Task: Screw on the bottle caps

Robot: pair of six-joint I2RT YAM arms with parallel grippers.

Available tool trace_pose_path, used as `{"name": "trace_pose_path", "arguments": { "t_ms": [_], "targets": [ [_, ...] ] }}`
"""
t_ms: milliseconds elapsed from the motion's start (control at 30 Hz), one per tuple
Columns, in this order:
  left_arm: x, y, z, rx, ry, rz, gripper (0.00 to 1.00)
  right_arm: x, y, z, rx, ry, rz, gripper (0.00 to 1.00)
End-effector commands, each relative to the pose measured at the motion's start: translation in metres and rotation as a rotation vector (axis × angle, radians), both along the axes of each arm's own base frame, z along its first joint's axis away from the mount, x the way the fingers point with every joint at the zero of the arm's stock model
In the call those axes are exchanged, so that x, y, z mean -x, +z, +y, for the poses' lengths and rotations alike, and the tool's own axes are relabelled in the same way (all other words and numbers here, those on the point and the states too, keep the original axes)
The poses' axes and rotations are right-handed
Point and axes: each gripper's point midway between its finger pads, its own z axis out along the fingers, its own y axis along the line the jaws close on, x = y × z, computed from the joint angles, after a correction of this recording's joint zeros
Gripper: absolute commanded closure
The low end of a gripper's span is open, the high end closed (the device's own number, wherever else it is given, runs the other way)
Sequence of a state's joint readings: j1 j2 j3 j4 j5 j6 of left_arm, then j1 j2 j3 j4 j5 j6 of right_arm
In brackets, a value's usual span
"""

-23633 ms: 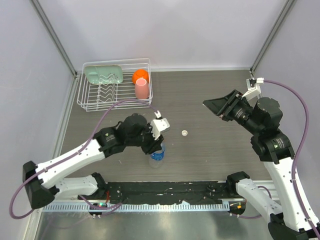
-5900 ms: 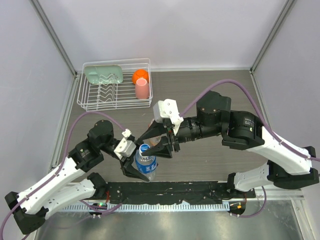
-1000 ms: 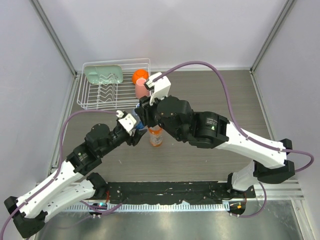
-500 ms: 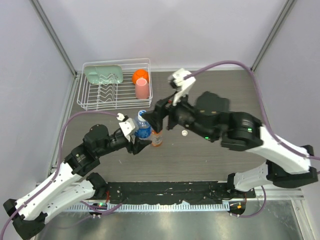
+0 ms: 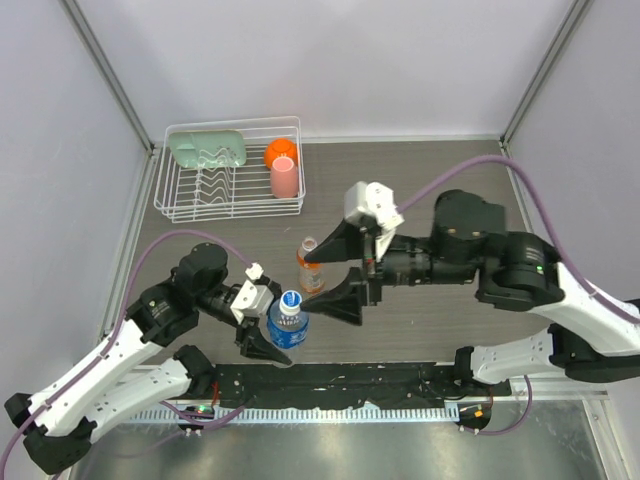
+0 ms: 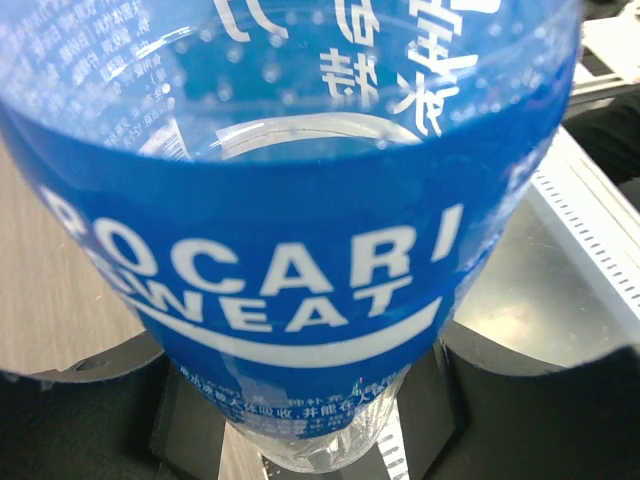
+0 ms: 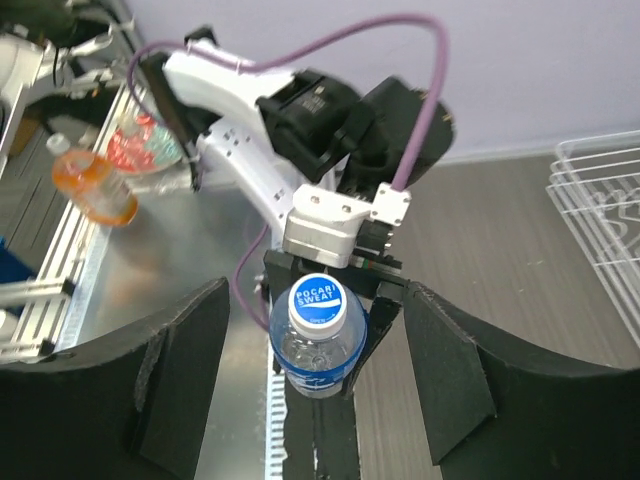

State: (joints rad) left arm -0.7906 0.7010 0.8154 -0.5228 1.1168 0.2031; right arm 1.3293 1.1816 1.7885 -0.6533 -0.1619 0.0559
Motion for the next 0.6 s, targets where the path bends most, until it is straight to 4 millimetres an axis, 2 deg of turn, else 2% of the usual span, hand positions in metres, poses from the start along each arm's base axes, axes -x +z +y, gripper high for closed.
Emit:
{"name": "trace_pose_path", "arguments": {
  "t_ms": [0, 200, 567],
  "targets": [
    [0.025, 0.023, 0.01, 0.06, -0.157, 0.021, 0.96, 0.023, -0.016, 0.014, 0.043, 0.167, -0.028, 0.26],
    [0.018, 0.021, 0.006, 0.059, -0.13, 0.003, 0.97, 0.031, -0.02, 0.022, 0.045, 0.224, -0.024, 0.32],
    [0.014, 0.024, 0.003, 0.071, -0.111, -0.015, 0.99, 0.029, -0.035, 0.04, 0.082, 0.238, -0.009, 0.39]
  ]
}}
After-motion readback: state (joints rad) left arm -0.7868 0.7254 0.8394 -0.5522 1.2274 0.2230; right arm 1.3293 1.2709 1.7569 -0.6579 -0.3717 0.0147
